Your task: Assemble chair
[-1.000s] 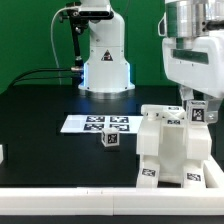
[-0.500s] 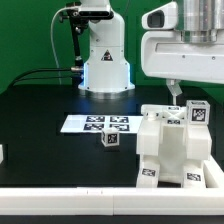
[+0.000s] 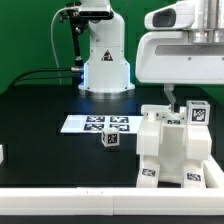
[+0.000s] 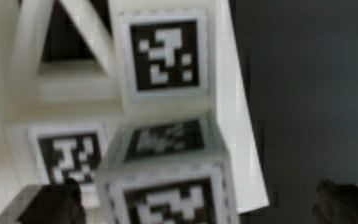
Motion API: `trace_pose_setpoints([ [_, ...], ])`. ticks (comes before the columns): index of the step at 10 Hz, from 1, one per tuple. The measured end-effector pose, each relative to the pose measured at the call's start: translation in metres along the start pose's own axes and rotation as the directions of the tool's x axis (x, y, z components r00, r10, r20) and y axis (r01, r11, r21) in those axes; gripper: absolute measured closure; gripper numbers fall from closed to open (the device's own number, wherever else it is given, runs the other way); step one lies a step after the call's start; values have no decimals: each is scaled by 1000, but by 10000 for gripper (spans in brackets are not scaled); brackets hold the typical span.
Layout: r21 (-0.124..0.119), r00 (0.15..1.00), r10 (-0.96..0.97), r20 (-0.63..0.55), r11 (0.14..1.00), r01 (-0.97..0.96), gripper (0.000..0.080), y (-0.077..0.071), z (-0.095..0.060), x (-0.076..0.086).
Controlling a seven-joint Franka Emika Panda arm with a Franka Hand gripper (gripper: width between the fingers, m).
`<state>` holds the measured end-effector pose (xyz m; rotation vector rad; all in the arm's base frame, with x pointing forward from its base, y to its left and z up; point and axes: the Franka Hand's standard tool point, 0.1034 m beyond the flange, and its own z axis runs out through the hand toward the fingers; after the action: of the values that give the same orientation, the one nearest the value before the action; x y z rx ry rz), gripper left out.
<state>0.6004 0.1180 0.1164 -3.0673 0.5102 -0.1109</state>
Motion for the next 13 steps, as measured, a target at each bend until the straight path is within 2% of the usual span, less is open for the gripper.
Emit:
trace_pose_setpoints([
  [1, 1, 1000, 15, -1, 1000, -15, 176, 0, 0, 0],
  [2, 0, 999, 45, 0, 999, -45, 352, 0, 0, 0],
  [3, 0, 992, 126, 0, 992, -126, 352, 0, 1, 0],
  [4, -8, 981, 192, 3, 981, -192, 522, 1, 2, 0],
  [6, -13, 924, 382, 7, 924, -382, 518, 3, 2, 3],
  [7, 4, 870, 494, -3, 870, -493, 518, 3, 2, 2],
  [10, 54, 570, 821, 5, 569, -820, 518, 3, 2, 1],
  [12, 63, 463, 886, 31, 461, -885, 518, 6, 2, 0],
  [13, 59, 403, 914, 41, 401, -914, 518, 7, 2, 0],
])
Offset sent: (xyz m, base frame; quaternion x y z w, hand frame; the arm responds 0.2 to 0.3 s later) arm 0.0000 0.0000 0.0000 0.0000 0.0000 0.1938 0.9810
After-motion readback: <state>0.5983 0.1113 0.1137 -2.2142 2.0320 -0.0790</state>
